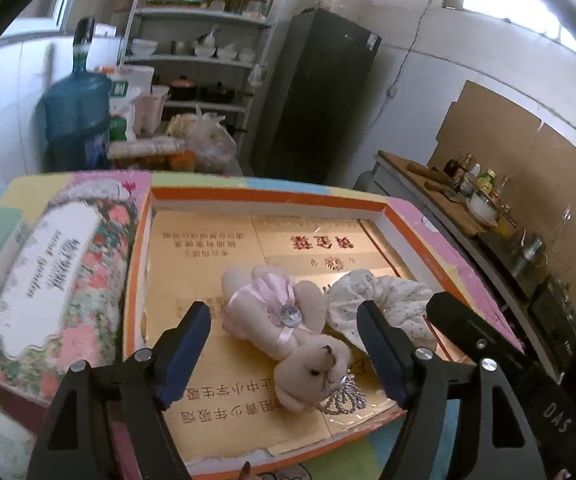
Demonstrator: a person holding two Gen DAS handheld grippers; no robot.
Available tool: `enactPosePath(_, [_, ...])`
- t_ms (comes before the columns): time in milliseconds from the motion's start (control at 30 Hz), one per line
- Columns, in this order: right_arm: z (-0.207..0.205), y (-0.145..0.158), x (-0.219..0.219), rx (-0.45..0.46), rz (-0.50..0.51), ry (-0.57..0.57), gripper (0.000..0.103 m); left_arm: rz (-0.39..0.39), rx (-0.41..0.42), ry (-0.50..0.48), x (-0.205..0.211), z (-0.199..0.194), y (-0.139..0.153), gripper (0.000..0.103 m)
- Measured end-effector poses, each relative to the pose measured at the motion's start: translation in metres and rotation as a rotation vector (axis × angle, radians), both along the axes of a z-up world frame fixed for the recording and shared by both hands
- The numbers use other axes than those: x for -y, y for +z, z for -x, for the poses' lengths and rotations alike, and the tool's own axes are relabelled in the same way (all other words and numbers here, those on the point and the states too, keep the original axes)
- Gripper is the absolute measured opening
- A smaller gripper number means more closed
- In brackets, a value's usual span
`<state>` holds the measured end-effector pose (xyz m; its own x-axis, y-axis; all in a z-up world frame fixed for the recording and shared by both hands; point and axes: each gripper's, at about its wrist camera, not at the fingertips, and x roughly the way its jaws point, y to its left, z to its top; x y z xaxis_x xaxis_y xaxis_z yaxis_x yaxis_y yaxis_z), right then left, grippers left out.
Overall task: Organize soft objects
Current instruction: 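Lower and open both tools, releasing bunny and scrunchie into the box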
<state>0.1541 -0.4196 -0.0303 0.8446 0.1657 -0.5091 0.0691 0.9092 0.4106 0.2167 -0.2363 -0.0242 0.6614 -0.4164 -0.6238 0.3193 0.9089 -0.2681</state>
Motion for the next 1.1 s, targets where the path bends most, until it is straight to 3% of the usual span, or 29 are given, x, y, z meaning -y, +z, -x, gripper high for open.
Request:
enactPosePath(500, [0.046, 0.025, -0.007, 0.054, 0.018, -0.042, 0.073, -0.012, 0.055, -0.01, -0.014, 0.033, 0.019, 0.078])
enactPosePath(1100, [0.077, 0.043, -0.068, 0.068, 0.09, 0.002, 0.073, -0.054, 0.105, 0.067, -0.071, 0.078, 0.039, 0.078])
